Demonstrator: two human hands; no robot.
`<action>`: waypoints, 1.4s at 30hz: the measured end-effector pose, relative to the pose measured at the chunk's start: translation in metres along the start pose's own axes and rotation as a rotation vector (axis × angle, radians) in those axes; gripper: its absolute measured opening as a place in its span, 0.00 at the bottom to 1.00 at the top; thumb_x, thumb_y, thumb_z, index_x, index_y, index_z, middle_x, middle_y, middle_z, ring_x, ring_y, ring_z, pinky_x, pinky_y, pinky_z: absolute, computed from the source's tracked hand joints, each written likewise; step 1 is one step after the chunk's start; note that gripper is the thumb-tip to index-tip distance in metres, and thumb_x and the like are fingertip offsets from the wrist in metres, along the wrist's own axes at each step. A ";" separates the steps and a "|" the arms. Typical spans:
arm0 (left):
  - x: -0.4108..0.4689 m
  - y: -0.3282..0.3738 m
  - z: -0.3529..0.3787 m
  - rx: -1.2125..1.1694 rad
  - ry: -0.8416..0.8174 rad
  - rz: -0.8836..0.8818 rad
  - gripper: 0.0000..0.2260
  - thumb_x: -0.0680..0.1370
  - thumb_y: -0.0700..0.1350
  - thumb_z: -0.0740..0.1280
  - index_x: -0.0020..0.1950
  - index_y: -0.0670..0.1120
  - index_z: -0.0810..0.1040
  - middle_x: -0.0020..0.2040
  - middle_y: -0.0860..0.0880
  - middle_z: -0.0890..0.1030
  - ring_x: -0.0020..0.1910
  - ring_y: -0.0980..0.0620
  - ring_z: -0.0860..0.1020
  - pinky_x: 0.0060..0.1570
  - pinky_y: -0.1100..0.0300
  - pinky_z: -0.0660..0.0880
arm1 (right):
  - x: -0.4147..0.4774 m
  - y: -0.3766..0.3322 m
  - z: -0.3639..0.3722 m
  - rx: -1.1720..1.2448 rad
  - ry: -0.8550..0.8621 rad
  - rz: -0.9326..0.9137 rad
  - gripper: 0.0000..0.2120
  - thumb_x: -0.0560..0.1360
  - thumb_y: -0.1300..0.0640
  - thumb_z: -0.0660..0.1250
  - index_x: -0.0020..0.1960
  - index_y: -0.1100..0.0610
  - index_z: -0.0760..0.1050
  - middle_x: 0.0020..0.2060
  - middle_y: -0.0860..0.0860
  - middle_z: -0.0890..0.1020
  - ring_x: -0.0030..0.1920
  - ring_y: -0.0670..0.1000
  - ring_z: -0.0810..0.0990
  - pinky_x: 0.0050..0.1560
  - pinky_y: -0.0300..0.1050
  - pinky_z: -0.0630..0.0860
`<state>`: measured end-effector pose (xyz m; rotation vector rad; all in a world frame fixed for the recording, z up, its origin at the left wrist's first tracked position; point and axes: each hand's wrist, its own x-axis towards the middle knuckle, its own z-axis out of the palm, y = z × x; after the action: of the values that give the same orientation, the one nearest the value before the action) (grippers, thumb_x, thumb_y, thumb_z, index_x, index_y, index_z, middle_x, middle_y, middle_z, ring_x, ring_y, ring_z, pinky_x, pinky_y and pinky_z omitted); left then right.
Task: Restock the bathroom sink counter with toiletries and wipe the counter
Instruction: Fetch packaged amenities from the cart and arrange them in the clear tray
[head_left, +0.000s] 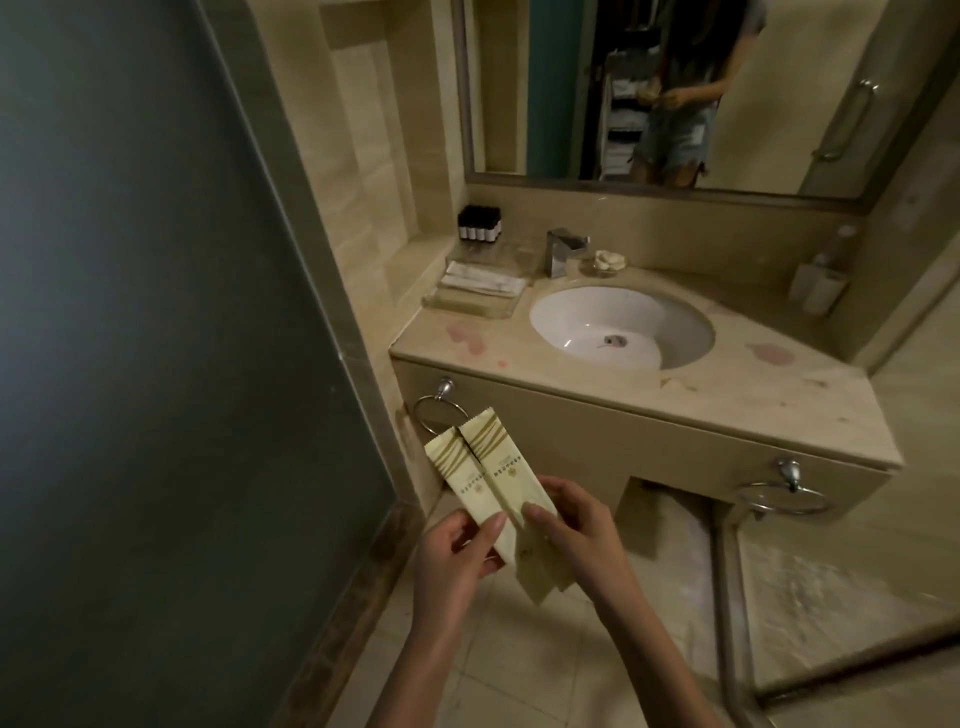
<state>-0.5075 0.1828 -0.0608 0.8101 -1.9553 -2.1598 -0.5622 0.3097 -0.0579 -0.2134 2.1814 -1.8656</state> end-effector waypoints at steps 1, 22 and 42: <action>0.005 0.001 0.005 0.003 0.002 -0.006 0.08 0.75 0.42 0.70 0.51 0.52 0.79 0.49 0.51 0.84 0.49 0.52 0.83 0.40 0.60 0.80 | 0.006 0.002 -0.003 -0.011 0.006 0.002 0.13 0.76 0.58 0.68 0.52 0.40 0.74 0.51 0.42 0.81 0.49 0.45 0.81 0.48 0.44 0.81; 0.209 0.054 0.018 -0.121 -0.009 -0.004 0.07 0.75 0.44 0.70 0.53 0.47 0.80 0.46 0.48 0.85 0.46 0.48 0.84 0.46 0.51 0.82 | 0.223 -0.028 0.022 -0.309 -0.110 -0.057 0.12 0.77 0.57 0.66 0.56 0.42 0.76 0.45 0.37 0.79 0.42 0.32 0.77 0.40 0.27 0.73; 0.382 0.088 -0.009 -0.122 0.022 -0.139 0.10 0.75 0.42 0.71 0.56 0.48 0.79 0.52 0.48 0.83 0.52 0.47 0.81 0.50 0.47 0.81 | 0.387 -0.022 0.077 -0.172 0.039 0.030 0.05 0.76 0.57 0.68 0.50 0.48 0.79 0.45 0.43 0.82 0.42 0.44 0.81 0.43 0.43 0.80</action>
<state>-0.8509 -0.0026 -0.0943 0.9704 -1.7854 -2.3101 -0.9103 0.1249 -0.0869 -0.1770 2.3591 -1.6811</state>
